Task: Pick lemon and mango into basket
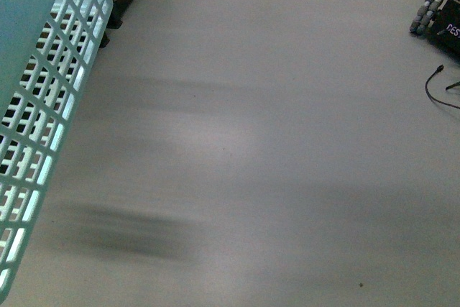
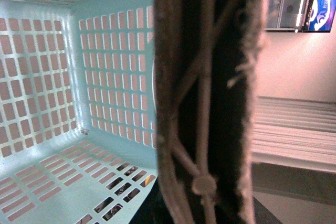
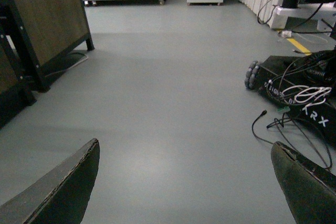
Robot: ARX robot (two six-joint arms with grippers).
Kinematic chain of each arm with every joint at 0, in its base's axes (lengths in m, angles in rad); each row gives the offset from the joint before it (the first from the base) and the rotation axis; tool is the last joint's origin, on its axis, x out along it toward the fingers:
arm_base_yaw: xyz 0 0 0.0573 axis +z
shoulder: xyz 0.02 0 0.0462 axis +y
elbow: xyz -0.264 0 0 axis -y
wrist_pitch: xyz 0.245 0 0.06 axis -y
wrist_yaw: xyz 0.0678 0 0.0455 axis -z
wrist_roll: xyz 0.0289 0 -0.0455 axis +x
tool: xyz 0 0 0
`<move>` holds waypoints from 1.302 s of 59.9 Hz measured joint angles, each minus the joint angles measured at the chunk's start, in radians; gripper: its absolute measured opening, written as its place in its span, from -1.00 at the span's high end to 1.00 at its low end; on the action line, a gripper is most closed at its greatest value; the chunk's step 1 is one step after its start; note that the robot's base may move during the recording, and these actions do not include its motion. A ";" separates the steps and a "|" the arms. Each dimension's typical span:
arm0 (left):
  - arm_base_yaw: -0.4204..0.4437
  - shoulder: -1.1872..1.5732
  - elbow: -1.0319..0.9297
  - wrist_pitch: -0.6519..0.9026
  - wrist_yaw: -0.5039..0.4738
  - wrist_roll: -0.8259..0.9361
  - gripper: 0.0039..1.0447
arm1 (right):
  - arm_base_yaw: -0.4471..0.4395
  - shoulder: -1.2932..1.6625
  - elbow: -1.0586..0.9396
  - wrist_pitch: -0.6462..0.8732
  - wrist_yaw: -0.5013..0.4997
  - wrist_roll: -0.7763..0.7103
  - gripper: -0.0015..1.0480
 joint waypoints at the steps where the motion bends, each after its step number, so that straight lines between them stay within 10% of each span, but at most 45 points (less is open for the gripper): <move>1: 0.000 0.000 0.000 0.000 0.000 0.000 0.91 | 0.000 0.000 0.000 0.000 -0.001 0.000 -0.83; 78: 0.000 0.000 0.000 0.000 0.002 0.003 0.91 | 0.000 0.000 0.000 0.000 0.000 0.000 -0.83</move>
